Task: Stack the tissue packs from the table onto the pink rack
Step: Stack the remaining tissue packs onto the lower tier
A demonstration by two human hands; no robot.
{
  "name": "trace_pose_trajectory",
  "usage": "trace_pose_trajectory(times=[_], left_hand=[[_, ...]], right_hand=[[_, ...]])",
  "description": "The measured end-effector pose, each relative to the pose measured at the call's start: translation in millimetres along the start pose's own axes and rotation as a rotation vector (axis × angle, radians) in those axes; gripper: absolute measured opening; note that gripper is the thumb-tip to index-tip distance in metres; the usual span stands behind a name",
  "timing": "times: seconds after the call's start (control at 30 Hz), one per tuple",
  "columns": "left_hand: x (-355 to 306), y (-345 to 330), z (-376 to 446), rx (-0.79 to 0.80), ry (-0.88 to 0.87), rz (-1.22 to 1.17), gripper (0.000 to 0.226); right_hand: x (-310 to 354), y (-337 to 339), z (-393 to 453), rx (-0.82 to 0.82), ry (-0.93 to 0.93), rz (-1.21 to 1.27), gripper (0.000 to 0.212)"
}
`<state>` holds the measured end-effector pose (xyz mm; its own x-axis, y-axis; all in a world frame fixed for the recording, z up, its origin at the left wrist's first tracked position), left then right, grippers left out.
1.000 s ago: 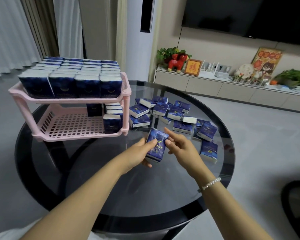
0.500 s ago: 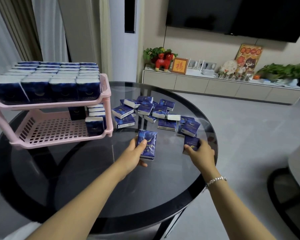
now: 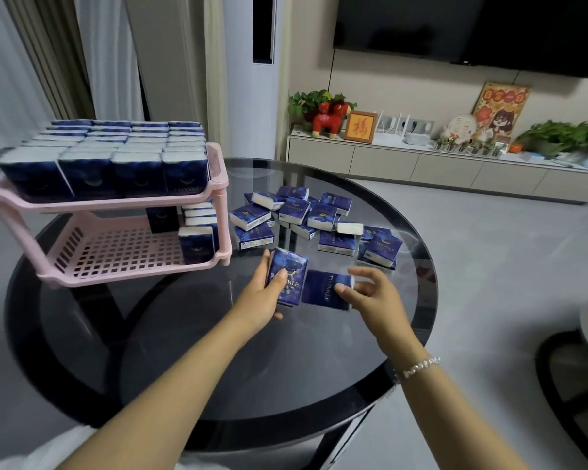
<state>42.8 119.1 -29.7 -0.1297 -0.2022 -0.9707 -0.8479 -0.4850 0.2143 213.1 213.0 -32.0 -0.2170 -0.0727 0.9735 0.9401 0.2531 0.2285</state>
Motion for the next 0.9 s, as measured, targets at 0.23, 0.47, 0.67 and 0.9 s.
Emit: trace_pose_trajectory(times=[0.23,0.47,0.67,0.9], left_hand=[[1,6,5,-0.002,0.056,0.042,0.051],[6,-1,4,0.177,0.041,0.015,0.063],[0,0,-4,0.257,0.033,0.042,0.073],[3,-7,-2,0.185,0.032,0.029,0.06]], right_hand=[[26,-7,-7,-0.078,0.098,0.268,0.013],[40,-32,-10,0.006,0.232,0.142,0.013],[40,-38,-7,-0.094,0.294,0.063,0.01],[30,-26,11,-0.172,0.329,-0.095,0.016]])
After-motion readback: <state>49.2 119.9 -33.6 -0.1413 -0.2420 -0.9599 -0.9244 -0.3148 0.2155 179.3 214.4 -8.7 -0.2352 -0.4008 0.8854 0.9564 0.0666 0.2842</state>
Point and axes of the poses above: each hand's wrist, its own z-axis towards the middle knuckle, its own y-axis out of the back of the hand, x = y × z, the point moved 4 cm from there along z, towards the middle knuckle, and after that the axes turned 5 degrees about -x, right-handed, at the moved point
